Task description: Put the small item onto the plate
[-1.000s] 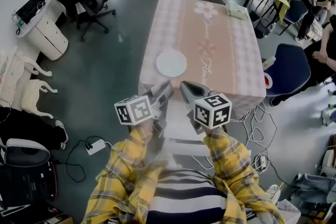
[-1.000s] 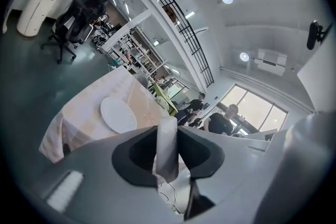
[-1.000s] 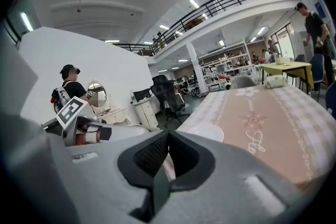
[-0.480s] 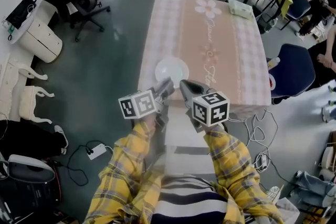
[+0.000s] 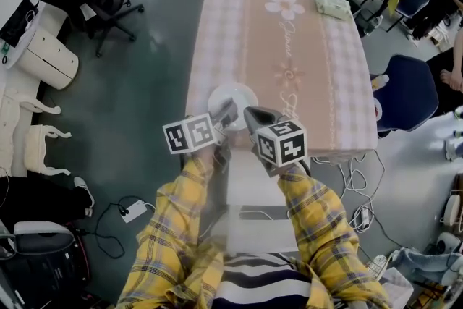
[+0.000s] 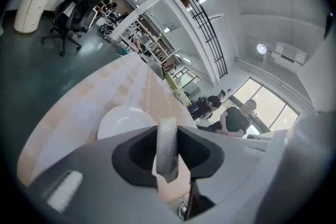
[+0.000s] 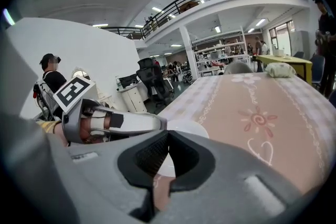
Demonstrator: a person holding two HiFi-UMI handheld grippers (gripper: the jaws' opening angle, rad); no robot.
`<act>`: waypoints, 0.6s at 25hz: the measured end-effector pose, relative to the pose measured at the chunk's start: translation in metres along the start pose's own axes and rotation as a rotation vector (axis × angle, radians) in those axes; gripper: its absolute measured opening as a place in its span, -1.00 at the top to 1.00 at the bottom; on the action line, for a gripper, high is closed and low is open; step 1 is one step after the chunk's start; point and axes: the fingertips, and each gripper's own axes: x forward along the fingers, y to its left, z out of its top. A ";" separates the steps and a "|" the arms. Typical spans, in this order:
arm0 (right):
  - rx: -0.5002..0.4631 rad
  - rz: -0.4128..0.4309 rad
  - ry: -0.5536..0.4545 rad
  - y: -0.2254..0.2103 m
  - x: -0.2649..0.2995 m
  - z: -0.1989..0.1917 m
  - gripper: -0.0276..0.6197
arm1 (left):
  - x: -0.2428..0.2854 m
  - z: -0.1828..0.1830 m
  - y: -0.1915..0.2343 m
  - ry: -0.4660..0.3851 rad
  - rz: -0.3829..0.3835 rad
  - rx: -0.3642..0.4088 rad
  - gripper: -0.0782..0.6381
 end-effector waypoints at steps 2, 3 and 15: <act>0.006 -0.002 0.005 -0.005 0.007 0.000 0.92 | 0.008 -0.002 0.002 0.043 -0.004 0.015 0.49; 0.012 0.000 0.004 -0.007 0.009 0.000 0.92 | 0.012 -0.003 0.002 0.066 -0.007 0.024 0.49; 0.058 0.009 -0.003 -0.019 0.017 -0.009 0.92 | 0.041 -0.014 0.015 0.286 0.018 0.108 0.49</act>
